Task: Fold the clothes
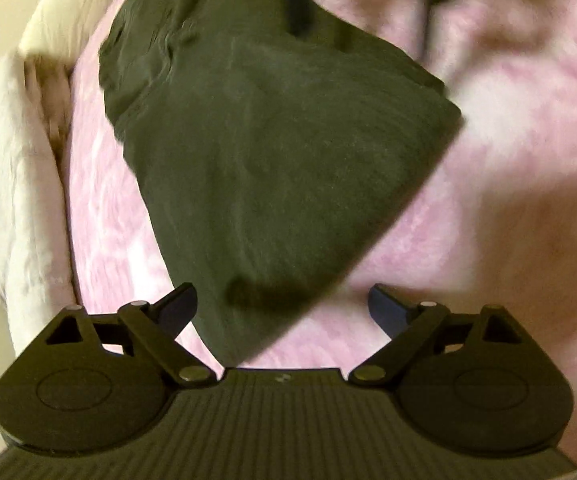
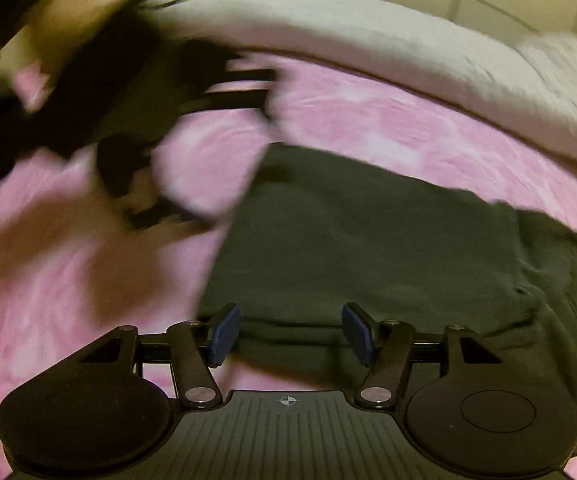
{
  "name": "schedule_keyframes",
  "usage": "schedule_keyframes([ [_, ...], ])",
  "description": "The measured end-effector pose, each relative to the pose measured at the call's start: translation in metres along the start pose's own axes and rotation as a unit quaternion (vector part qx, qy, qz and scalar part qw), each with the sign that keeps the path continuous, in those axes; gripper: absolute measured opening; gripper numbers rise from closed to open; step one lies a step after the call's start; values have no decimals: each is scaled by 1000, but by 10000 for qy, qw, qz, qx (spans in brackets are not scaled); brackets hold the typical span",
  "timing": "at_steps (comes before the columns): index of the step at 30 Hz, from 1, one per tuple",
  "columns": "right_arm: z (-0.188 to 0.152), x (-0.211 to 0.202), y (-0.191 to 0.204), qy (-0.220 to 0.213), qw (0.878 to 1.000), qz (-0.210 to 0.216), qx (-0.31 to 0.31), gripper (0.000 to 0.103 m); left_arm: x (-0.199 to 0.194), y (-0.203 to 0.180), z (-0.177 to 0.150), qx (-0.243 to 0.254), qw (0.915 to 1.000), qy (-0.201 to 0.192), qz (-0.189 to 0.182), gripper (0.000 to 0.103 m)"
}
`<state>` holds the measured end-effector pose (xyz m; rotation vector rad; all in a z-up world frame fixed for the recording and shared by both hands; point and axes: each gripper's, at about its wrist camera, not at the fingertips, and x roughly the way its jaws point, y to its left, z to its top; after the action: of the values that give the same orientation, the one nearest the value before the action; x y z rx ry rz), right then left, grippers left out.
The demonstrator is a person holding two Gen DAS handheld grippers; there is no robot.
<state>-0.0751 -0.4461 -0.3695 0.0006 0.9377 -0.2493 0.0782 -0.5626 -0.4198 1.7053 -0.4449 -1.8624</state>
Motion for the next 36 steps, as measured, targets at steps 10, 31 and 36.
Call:
schedule_keyframes([
  [10,-15,58,79,-112,9751,-1626,-1505,62,30,-1,-14,1005,9912,-403,758,83],
  [31,20,-15,58,-272,9888,-1042,-1033,18,-64,34,-6,168,9995,-181,178,13],
  [36,37,-55,74,-266,9929,-730,-896,17,-124,33,-7,-102,9999,41,-15,11],
])
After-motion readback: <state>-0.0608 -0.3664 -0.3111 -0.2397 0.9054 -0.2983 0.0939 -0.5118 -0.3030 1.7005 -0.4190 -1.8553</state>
